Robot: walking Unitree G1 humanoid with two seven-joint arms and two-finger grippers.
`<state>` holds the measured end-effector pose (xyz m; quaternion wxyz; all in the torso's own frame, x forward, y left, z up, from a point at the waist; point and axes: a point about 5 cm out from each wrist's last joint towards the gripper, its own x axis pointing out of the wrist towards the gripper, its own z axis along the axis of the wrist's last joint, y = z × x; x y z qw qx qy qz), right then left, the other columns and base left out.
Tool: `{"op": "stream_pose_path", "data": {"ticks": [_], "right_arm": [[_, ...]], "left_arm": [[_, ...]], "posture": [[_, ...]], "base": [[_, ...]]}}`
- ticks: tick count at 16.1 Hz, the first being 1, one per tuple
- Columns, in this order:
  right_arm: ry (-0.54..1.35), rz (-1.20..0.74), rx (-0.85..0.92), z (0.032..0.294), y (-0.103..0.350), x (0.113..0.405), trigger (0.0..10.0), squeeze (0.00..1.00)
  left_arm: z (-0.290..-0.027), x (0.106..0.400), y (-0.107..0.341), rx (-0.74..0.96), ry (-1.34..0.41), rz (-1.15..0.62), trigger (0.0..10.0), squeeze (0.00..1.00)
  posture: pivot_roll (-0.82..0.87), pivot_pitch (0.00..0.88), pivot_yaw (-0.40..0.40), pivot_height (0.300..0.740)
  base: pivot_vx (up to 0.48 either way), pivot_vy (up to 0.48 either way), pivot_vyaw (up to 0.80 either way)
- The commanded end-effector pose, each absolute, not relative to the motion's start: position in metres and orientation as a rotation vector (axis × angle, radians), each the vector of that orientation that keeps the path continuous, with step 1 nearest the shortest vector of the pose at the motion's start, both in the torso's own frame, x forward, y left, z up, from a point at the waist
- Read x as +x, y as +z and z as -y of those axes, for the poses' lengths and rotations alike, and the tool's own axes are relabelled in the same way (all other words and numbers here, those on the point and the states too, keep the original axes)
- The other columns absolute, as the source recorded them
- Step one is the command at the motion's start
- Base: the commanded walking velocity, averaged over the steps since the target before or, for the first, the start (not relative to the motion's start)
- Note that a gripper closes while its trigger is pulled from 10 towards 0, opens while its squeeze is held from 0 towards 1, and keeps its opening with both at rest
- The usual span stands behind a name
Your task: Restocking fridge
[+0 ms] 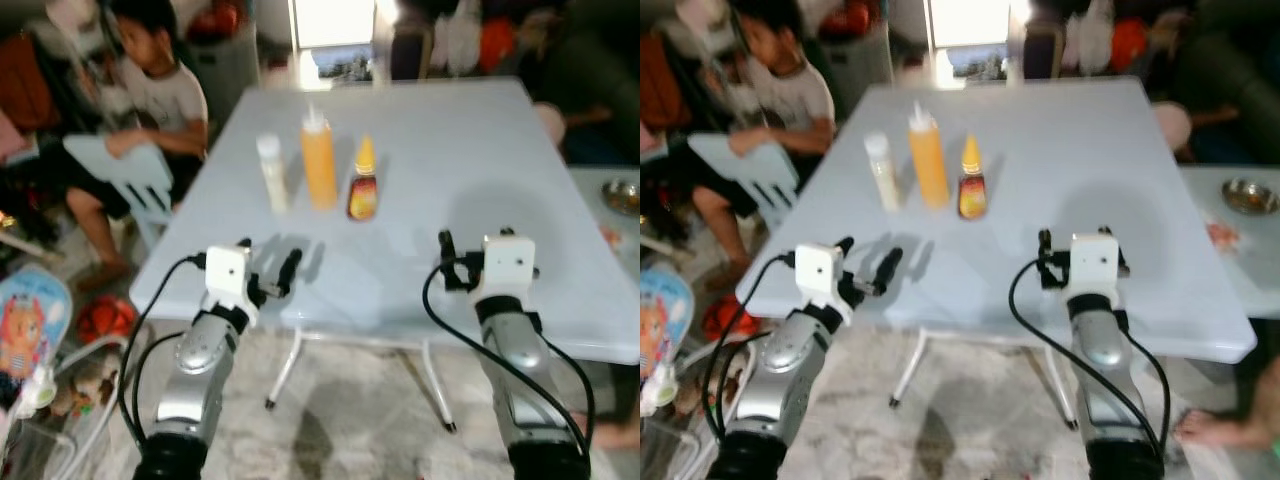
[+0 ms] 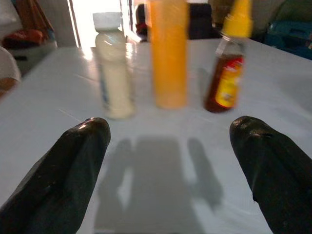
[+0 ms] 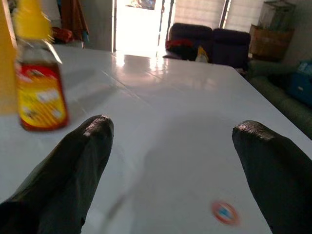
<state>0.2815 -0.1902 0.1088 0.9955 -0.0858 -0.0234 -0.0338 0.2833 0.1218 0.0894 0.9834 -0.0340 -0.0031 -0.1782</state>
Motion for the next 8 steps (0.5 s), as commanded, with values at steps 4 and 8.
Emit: {"op": "stream_pose_path", "data": {"ticks": [4, 8], "right_arm": [[-0.042, 0.076, -0.164, 0.1794, 0.1140, 0.2858, 10.0, 0.00], [-0.040, 0.083, -0.172, 0.1794, 0.1148, 0.2873, 10.0, 0.00]], "left_arm": [[-0.1336, 0.2846, 0.0896, -0.044, -0.320, -0.001, 10.0, 0.00], [-0.1329, 0.2857, 0.0903, -0.038, -0.317, 0.006, 10.0, 0.00]], "posture": [[-0.11, 0.000, 0.055, 0.740], [-0.12, 0.000, 0.053, 0.740]], "base": [[0.307, 0.368, 0.00], [0.000, 0.000, 0.00]]}}
